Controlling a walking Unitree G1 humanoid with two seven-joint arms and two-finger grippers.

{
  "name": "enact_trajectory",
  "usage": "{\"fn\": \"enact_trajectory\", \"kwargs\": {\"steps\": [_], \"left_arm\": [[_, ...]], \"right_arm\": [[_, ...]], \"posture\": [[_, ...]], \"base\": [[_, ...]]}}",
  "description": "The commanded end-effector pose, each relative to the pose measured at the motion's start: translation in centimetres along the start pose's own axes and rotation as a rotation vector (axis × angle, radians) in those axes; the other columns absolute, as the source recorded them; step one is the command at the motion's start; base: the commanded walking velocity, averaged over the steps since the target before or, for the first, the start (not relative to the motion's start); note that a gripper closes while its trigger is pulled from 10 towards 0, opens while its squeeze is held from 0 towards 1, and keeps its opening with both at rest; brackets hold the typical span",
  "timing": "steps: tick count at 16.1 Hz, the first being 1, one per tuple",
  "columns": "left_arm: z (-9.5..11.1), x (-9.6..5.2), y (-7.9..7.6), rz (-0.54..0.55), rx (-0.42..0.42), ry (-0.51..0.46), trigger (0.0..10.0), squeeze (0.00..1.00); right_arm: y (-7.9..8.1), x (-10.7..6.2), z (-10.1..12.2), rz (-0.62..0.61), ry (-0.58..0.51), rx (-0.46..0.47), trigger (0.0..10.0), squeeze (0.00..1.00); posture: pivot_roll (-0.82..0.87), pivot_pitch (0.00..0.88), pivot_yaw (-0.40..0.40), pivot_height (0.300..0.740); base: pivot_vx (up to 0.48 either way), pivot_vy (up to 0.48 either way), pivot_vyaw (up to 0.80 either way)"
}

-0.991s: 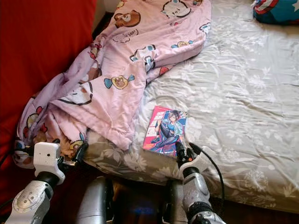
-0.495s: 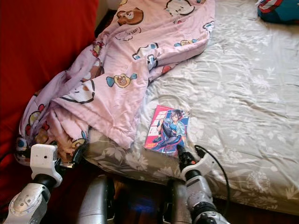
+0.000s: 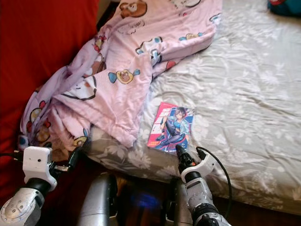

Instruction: Clean up the room

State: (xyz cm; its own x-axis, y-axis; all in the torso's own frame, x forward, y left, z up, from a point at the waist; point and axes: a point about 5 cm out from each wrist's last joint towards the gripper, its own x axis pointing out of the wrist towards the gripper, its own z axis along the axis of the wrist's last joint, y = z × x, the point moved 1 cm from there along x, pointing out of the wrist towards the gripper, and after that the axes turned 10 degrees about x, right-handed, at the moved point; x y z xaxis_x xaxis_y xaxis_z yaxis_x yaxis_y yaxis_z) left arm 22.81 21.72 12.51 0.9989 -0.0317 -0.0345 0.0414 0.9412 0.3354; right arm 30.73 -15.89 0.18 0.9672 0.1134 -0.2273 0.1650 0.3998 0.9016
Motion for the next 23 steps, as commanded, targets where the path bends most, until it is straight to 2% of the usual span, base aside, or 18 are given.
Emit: {"fn": "enact_trajectory", "kwargs": {"steps": [1,7,11,13,17,22,23], "left_arm": [[-0.2,-0.6,0.4,0.008,0.010,0.021,10.0,0.00],[0.3,-1.2,0.2,0.001,0.020,0.026,10.0,0.00],[0.9,-1.1,1.0,0.007,0.045,0.015,10.0,0.00],[1.0,-1.2,1.0,0.011,0.050,0.011,10.0,0.00],[1.7,-0.8,0.9,-0.004,0.067,-0.011,10.0,0.00],[1.6,-0.8,0.8,-0.016,0.089,-0.010,10.0,0.00],[1.6,-0.8,0.8,-0.016,0.088,-0.009,10.0,0.00]], "right_arm": [[-0.8,-0.5,-0.5,-0.032,0.011,0.035,10.0,0.00],[-1.5,-0.8,0.1,-0.059,0.001,0.063,10.0,0.00],[-2.6,-1.5,-0.5,-0.111,-0.011,0.174,10.0,0.00],[-2.7,-1.6,-0.9,-0.109,0.005,0.186,10.0,0.00],[-1.3,-1.2,-3.0,-0.013,0.093,0.195,10.0,0.00],[-0.2,-0.6,-3.1,0.032,0.085,0.192,10.0,0.00],[-0.2,-0.6,-2.9,0.035,0.075,0.188,6.9,0.00]], "posture": [[0.30,0.356,0.005,0.593],[0.31,0.366,0.012,0.593],[0.34,0.364,0.017,0.593],[0.34,0.360,0.020,0.593],[0.35,0.359,0.028,0.593],[0.35,0.356,0.030,0.593],[0.35,0.356,0.030,0.593]], "base": [[0.000,0.000,0.00],[0.000,0.000,0.00],[0.000,0.000,0.00],[0.000,0.000,0.00],[0.000,0.000,0.00],[0.000,0.000,0.00],[0.000,0.000,0.00]]}}
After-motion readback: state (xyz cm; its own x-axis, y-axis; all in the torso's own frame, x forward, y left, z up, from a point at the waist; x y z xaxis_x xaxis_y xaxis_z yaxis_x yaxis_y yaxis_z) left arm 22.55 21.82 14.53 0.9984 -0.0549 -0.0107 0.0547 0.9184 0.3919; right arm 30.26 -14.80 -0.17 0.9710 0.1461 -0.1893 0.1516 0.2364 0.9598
